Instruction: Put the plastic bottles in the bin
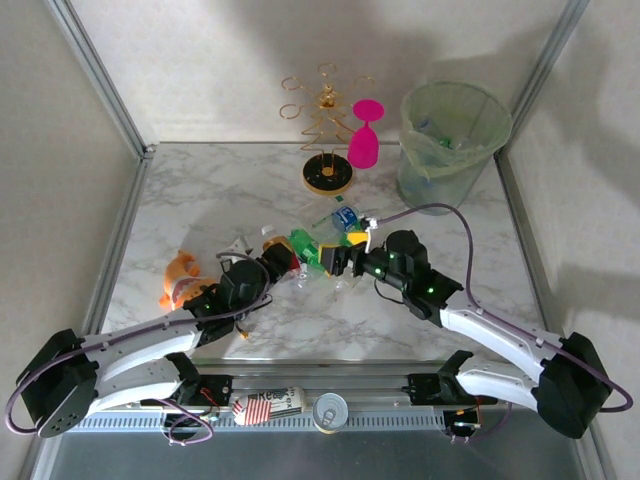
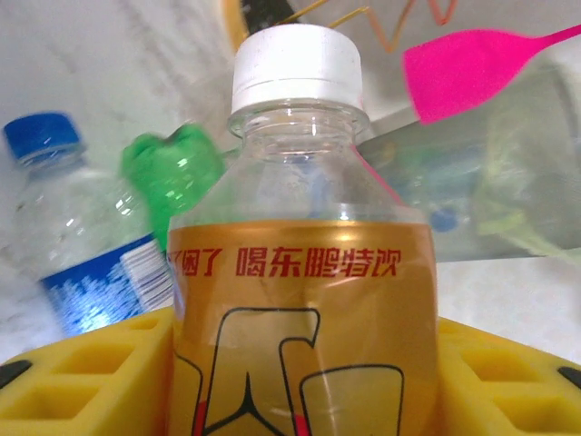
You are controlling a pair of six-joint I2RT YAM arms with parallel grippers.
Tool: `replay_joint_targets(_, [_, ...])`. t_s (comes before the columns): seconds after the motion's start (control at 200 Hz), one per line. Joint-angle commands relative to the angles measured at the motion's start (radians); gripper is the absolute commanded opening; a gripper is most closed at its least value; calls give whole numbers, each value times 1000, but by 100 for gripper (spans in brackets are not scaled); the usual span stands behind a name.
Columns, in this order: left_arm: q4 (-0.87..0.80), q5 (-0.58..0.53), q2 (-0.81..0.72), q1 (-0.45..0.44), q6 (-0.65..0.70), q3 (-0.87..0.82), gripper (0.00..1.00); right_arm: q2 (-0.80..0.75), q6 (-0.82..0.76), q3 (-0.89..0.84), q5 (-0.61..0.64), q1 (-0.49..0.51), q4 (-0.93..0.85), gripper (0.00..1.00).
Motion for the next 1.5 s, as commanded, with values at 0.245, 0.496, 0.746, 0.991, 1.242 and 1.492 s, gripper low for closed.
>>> replay_joint_targets(0.245, [282,318,32,72,110,40,53,130,-36,31,-115,96,141,99])
replay_joint_targets(0.496, [348,428,-5,72,217,-10,53,175,-2,43,-161,96,199,99])
replay_joint_targets(0.746, [365,422,-107,72,277,-111,55,99,58,8,-238,81,206,99])
replay_joint_targets(0.991, [454,495,-125,72,276,-145,54,113,159,-2,-412,29,291,97])
replay_joint_targets(1.242, [489,523,-141,71,262,-154,54,186,192,17,-496,18,335,88])
replay_joint_targets(1.492, [572,554,-130,71,236,-161,54,257,230,27,-556,18,380,83])
